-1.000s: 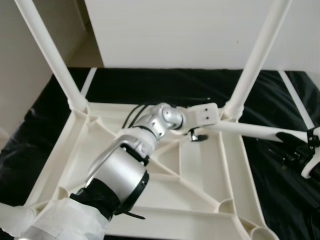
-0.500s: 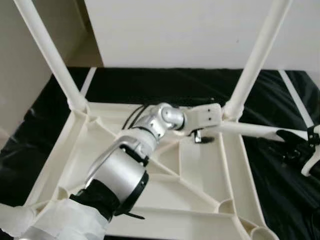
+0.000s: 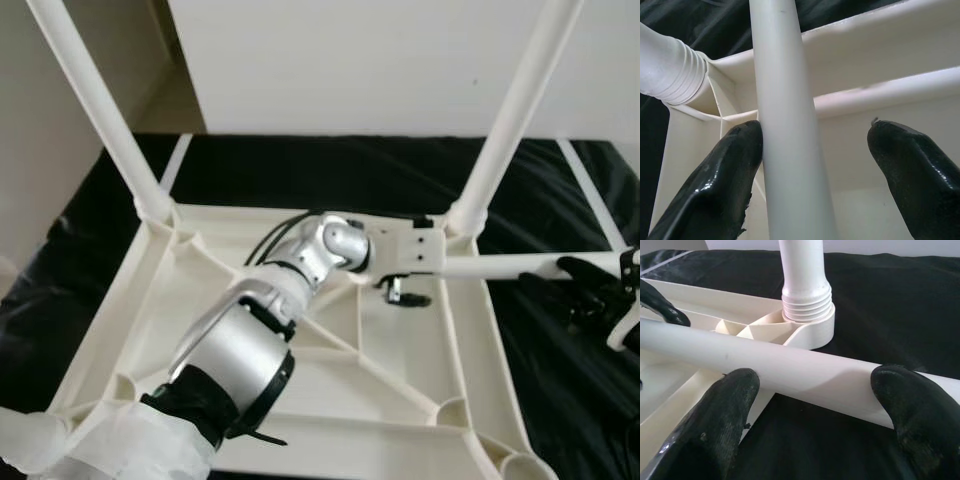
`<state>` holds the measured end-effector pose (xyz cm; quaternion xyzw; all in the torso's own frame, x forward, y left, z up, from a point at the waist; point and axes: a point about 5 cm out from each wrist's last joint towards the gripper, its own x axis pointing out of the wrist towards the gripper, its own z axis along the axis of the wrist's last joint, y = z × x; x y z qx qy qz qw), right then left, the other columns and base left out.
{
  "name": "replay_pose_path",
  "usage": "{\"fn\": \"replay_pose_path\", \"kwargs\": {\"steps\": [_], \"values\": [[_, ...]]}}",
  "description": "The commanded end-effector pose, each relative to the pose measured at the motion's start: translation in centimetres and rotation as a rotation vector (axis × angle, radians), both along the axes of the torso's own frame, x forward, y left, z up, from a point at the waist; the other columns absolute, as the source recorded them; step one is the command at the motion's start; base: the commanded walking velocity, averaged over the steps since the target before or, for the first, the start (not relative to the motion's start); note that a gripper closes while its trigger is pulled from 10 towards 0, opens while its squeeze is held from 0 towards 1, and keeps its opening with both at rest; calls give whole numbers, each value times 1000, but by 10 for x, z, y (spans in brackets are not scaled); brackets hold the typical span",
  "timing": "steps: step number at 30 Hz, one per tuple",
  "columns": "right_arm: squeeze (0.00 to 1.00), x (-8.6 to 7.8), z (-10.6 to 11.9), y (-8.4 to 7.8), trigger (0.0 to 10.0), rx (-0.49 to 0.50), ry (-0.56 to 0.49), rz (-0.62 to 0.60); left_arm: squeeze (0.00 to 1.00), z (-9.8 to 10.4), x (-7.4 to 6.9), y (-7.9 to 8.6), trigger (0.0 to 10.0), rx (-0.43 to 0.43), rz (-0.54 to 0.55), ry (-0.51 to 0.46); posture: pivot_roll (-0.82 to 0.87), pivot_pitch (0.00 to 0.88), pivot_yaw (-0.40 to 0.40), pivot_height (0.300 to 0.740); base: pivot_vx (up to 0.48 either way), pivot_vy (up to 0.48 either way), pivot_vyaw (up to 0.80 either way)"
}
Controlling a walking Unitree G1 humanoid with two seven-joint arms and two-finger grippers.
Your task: Building children table
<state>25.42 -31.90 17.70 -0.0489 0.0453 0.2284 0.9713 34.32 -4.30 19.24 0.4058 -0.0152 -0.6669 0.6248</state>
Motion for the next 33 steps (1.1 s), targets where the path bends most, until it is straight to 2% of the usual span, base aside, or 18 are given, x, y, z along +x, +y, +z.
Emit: {"fn": "replay_pose_path", "kwargs": {"steps": [1, 7, 14, 15, 19, 22, 27, 28, 33], "values": [[0, -2, 1, 1, 10000, 8, 15, 28, 0, -11, -4, 5, 10000, 68, -51, 44, -80, 133, 38, 740, 0, 0, 0], [0, -11, 7, 15, 10000, 20, 23, 167, 0, -13, -2, 7, 10000, 60, -14, 41, -78, 133, 31, 740, 0, 0, 0], [0, -13, 14, 21, 10000, 64, -16, 201, 0, -11, 1, 9, 10000, 53, 6, 33, -77, 133, 29, 740, 0, 0, 0], [0, -11, 20, 19, 10000, 95, -46, 191, 0, -10, 1, 9, 10000, 50, 9, 29, -78, 132, 30, 740, 0, 0, 0], [0, -5, 27, 12, 10000, 105, -97, 121, 0, -9, 1, 8, 10000, 48, 7, 29, -79, 133, 30, 740, 0, 0, 0], [0, 4, 37, 0, 10000, 136, -156, 15, 0, -8, -1, 7, 10000, 40, -21, 36, -80, 132, 29, 740, 0, 0, 0], [0, 5, 40, -3, 10000, 145, -168, -9, 0, -7, -3, 7, 10000, 35, -46, 45, -81, 132, 29, 740, 0, 0, 0], [0, 8, 40, -6, 10000, 141, -175, -38, 0, -4, -6, 6, 10000, 15, -108, 65, -82, 131, 28, 740, 0, 0, 0], [0, 9, 38, -7, 10000, 135, -169, -52, 0, 5, -12, 3, 10000, -49, -193, 106, -85, 129, 25, 740, 0, 0, 0]]}}
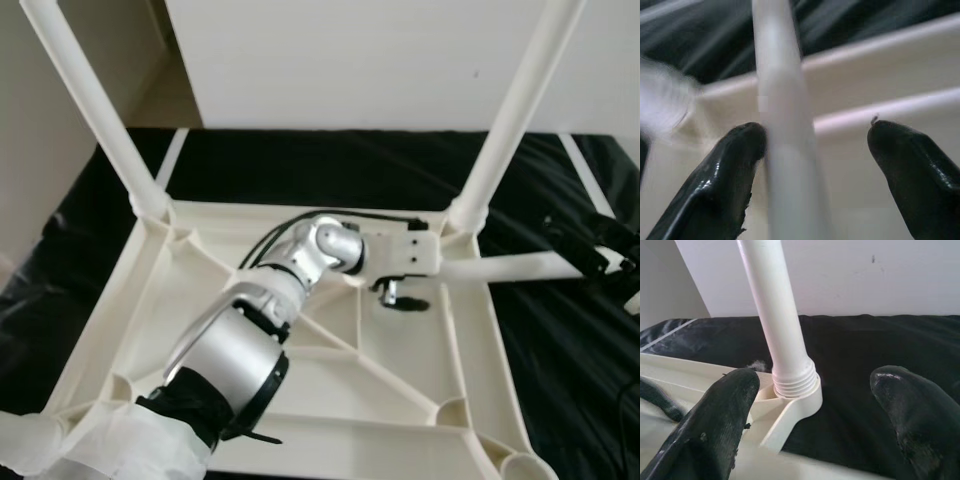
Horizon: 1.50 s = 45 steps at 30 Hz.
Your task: Building children table
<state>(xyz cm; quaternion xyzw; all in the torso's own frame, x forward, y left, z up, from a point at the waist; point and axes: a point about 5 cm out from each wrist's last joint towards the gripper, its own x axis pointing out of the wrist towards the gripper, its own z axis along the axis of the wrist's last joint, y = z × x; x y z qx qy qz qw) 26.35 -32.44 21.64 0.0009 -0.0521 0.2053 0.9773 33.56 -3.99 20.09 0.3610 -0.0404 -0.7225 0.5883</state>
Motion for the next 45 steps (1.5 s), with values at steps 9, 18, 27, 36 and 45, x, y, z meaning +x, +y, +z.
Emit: {"fn": "replay_pose_path", "kwargs": {"steps": [9, 18, 27, 36, 45], "values": [[0, 7, -14, -10, 10000, -28, 65, -96, 0, 10, -18, 5, 10000, -58, -255, 107, -89, 122, 20, 740, 0, 0, 0], [0, 10, -34, -23, 10000, -66, 199, -176, 0, 6, -18, 8, 10000, -42, -256, 77, -85, 112, 12, 740, 0, 0, 0], [0, -6, -55, -9, 10000, -191, 335, -8, 0, 12, 1, -2, 10000, -112, 45, -63, -87, 104, 5, 740, 0, 0, 0], [0, -6, -47, -3, 10000, -197, 252, -2, 0, 21, 12, -19, 10000, -214, 291, -120, -85, 121, 8, 740, 0, 0, 0], [0, 0, -25, 3, 10000, -85, 78, -35, 0, 28, 15, -26, 10000, -253, 386, -134, -81, 126, 10, 740, 0, 0, 0]]}}
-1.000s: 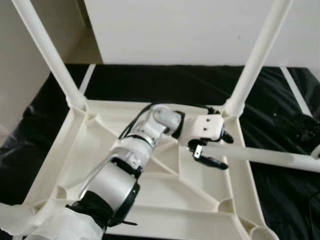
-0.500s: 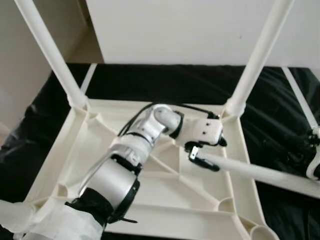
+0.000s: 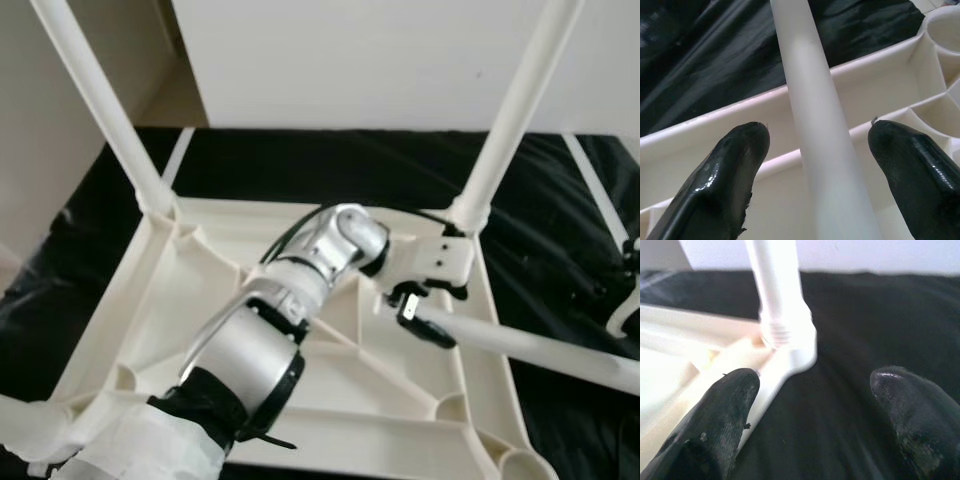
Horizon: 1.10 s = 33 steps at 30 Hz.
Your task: Building children table
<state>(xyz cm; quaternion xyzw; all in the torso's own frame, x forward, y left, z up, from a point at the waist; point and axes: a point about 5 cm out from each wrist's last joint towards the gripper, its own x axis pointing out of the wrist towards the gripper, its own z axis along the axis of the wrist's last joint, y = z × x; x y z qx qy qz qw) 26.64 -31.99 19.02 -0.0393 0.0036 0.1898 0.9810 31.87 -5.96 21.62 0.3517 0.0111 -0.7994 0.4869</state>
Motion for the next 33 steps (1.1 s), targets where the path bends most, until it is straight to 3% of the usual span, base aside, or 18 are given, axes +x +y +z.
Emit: {"fn": "replay_pose_path", "kwargs": {"steps": [1, 7, 11, 14, 15, 19, 24, 26, 29, 30, 31, 33], "values": [[0, -5, 2, 0, 10000, 22, -24, 14, 0, 14, 33, -7, 10000, -384, 605, -263, -81, 126, 10, 740, 0, 0, 0], [0, -7, 14, 3, 10000, 27, -117, -13, 0, 23, 43, -4, 10000, -394, 725, -321, -87, 125, 17, 740, 0, 0, 0], [0, -6, 14, 6, 10000, 37, -124, -35, 0, 25, 47, 0, 10000, -400, 773, -367, -88, 125, 18, 740, 0, 0, 0], [0, -8, 9, 9, 10000, 10, -98, -32, 0, 27, 51, 4, 10000, -388, 784, -440, -86, 125, 18, 740, 0, 0, 0], [0, -12, -2, 7, 10000, -3, -31, -31, 0, 29, 54, 10, 10000, -385, 795, -470, -82, 123, 18, 740, 0, 0, 0], [0, -17, -13, 3, 10000, -24, 49, -38, 0, 31, 58, 16, 10000, -379, 816, -501, -81, 123, 16, 740, 0, 0, 0], [0, -25, -18, -1, 10000, -29, 76, -65, 0, 32, 62, 22, 10000, -365, 839, -544, -82, 123, 12, 740, 0, 0, 0], [0, -32, -18, -12, 10000, -28, 39, -222, 0, 33, 65, 27, 10000, -362, 863, -546, -83, 125, 11, 740, 0, 0, 0], [0, -33, -18, -16, 10000, -23, 25, -291, 0, 33, 65, 28, 10000, -359, 863, -556, -84, 125, 11, 740, 0, 0, 0], [0, -34, -19, -17, 10000, 19, 10, -370, 0, 34, 66, 29, 10000, -363, 871, -558, -86, 124, 11, 740, 0, 0, 0], [0, -34, -19, -17, 10000, 19, 10, -370, 0, 34, 66, 29, 10000, -363, 871, -558, -86, 124, 11, 740, 0, 0, 0], [0, -39, -21, -3, 10000, 136, -22, -418, 0, 34, 67, 30, 10000, -364, 875, -564, -87, 123, 13, 740, 0, 0, 0]]}}
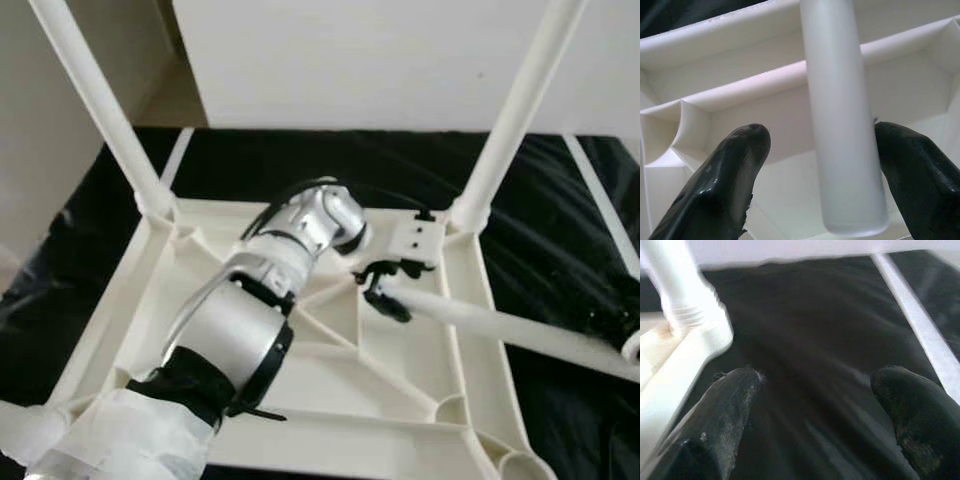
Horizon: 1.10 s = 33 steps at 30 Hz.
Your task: Building children table
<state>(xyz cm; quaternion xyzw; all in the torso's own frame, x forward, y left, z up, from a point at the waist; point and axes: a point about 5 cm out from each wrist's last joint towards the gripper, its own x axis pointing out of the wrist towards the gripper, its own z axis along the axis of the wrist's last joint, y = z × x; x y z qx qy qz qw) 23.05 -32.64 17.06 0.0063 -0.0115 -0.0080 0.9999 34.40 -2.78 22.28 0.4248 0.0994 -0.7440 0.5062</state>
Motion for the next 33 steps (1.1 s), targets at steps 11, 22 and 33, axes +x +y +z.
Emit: {"fn": "replay_pose_path", "kwargs": {"steps": [11, 22, 33], "values": [[0, -10, -13, 34, 10000, 227, -37, -33, 0, 28, 40, -6, 10000, -536, 672, -603, -97, 117, 21, 740, 0, 0, 0], [0, -14, -13, 54, 10000, 211, 5, 124, 0, 37, 41, -11, 10000, -584, 759, -667, -103, 103, 21, 740, 0, 0, 0], [0, -33, 11, 35, 10000, -46, 85, 403, 0, 35, 40, -14, 10000, -580, 767, -677, -119, 83, 22, 740, 0, 0, 0]]}}
